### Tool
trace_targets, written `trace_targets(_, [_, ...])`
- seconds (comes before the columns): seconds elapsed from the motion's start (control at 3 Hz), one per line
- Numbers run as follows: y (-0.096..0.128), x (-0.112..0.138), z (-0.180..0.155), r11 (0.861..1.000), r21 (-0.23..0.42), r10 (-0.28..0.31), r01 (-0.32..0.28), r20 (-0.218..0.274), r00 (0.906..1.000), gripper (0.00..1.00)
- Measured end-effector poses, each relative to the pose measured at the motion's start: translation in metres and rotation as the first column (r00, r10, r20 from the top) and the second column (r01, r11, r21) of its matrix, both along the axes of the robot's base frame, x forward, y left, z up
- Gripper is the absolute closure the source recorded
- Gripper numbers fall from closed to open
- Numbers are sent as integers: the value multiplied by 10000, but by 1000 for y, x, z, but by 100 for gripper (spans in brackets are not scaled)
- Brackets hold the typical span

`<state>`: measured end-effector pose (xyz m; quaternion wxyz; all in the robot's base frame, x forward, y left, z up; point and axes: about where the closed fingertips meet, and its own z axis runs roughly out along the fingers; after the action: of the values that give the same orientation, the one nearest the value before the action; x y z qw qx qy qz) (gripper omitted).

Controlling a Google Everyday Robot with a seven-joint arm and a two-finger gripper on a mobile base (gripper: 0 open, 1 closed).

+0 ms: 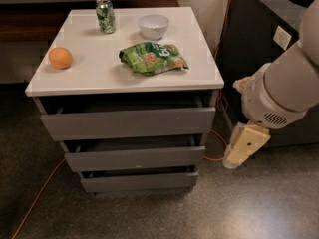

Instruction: Place orange into middle drawer

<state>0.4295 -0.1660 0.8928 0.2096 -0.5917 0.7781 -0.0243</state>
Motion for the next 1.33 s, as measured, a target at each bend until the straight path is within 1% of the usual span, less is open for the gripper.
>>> trace_targets(0.33, [28, -3, -69, 9979, 591, -235, 248, -234, 9994, 0])
trace_targets(0.67, [41, -1, -107, 9941, 1013, -336, 381, -450, 9984, 0])
trace_targets(1.0, [41, -1, -107, 9941, 1013, -336, 380, -449, 9984, 0])
trace_targets(1.33, [43, 3, -136, 9932, 1134, -213, 276, -569, 9982, 0])
